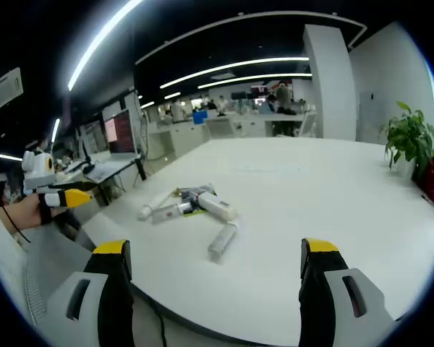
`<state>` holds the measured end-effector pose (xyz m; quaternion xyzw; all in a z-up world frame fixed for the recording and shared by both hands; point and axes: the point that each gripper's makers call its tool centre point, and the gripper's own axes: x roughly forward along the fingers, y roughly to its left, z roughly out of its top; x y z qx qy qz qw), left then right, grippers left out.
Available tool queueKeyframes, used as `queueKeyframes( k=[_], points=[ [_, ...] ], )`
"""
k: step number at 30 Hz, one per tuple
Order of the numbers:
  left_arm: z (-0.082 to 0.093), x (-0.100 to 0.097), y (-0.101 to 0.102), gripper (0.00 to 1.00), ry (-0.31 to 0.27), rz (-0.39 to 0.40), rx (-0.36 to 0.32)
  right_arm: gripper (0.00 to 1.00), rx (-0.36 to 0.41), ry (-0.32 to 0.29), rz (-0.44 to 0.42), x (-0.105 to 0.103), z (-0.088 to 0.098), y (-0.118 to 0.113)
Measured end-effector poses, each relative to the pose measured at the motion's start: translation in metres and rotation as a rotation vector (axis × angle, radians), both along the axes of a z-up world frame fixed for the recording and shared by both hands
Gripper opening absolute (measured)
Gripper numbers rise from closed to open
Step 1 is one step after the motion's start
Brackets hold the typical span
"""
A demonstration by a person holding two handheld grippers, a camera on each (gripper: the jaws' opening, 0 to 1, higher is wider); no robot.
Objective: Arrange the skincare products in the storage area until every visible bottle or jar stands upright without overlapping.
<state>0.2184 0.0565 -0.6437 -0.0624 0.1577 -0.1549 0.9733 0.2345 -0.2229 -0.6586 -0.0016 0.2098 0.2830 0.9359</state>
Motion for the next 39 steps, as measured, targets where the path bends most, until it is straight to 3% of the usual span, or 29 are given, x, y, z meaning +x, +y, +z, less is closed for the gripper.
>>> queueKeyframes(
  k=[23,39],
  points=[
    [-0.005,0.001,-0.001,0.93,0.017,-0.012,0.021,0.97,0.011,0.032,-0.004,0.004,-0.004,-0.003],
    [-0.001,0.0,0.001,0.91,-0.002,0.001,-0.001,0.96,-0.013,0.079,0.027,0.005,-0.012,0.013]
  ],
)
